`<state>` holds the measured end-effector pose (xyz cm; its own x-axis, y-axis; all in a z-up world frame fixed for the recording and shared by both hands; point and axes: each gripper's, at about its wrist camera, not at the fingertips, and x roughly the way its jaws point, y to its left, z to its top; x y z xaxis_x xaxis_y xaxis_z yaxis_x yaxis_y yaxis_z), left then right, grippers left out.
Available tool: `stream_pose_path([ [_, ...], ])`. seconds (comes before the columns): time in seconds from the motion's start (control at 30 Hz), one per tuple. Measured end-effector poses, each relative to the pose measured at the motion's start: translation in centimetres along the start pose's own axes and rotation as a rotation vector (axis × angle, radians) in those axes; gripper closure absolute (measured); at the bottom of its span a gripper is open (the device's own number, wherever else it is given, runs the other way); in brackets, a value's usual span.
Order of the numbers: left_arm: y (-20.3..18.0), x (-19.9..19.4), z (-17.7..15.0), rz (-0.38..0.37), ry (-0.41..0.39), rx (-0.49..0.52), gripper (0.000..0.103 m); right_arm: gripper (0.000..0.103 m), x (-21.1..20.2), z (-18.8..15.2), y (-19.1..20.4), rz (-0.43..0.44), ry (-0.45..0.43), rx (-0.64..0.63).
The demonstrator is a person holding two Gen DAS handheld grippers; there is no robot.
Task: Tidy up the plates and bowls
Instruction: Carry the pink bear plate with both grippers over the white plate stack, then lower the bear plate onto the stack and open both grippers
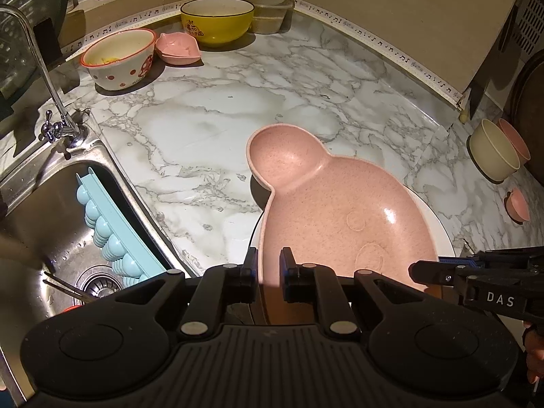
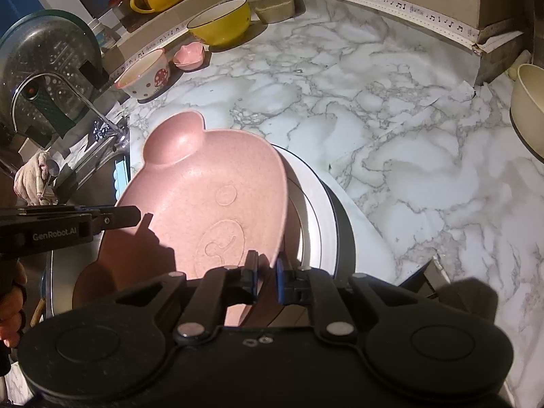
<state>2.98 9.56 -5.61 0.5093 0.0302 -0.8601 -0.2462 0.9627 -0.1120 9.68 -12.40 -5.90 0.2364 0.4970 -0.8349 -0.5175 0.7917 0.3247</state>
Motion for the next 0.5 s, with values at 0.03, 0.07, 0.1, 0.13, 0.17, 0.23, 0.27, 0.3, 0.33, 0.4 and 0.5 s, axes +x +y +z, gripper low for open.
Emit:
stream_pose_path([
  [0.03,0.0,0.0,0.0,0.008,-0.002,0.003,0.090,0.089,-0.1,0.0,0.1,-0.002,-0.005,-0.002],
  [0.07,-0.1,0.0,0.0,0.014,-0.002,0.006,0.090,0.087,-0.1,0.0,0.1,-0.005,-0.009,-0.005],
  [0.1,0.0,0.1,0.0,0.017,0.001,0.003,0.090,0.086,-0.1,0.0,0.1,-0.007,-0.013,-0.007],
  [0.13,0.1,0.1,0.1,0.018,0.006,-0.002,0.090,0.084,-0.2,0.0,0.1,-0.010,-0.014,-0.008],
  [0.17,0.2,0.1,0.1,0.019,0.011,-0.004,0.090,0.083,-0.2,0.0,0.1,-0.011,-0.015,-0.012],
  [0.23,0.3,0.0,0.0,0.029,0.008,-0.002,0.090,0.082,-0.4,0.0,0.1,-0.016,-0.019,-0.017],
  [0.27,0.3,-0.2,0.0,0.034,0.005,0.003,0.090,0.080,-0.6,0.0,0.0,-0.016,-0.021,-0.020],
  [0.3,0.3,-0.4,0.1,0.038,0.001,0.008,0.090,0.079,-0.7,0.0,0.0,-0.016,-0.024,-0.022],
  [0.33,0.3,-0.6,0.1,0.041,-0.003,0.011,0.090,0.079,-0.9,0.0,0.0,-0.016,-0.027,-0.024],
  [0.4,0.4,-1.1,0.0,0.043,-0.008,0.016,0.090,0.077,-1.2,-0.1,-0.1,-0.017,-0.034,-0.032],
  [0.5,0.2,-2.0,0.0,0.048,-0.034,0.029,0.090,0.073,-1.8,-0.2,0.0,-0.013,-0.046,-0.036],
])
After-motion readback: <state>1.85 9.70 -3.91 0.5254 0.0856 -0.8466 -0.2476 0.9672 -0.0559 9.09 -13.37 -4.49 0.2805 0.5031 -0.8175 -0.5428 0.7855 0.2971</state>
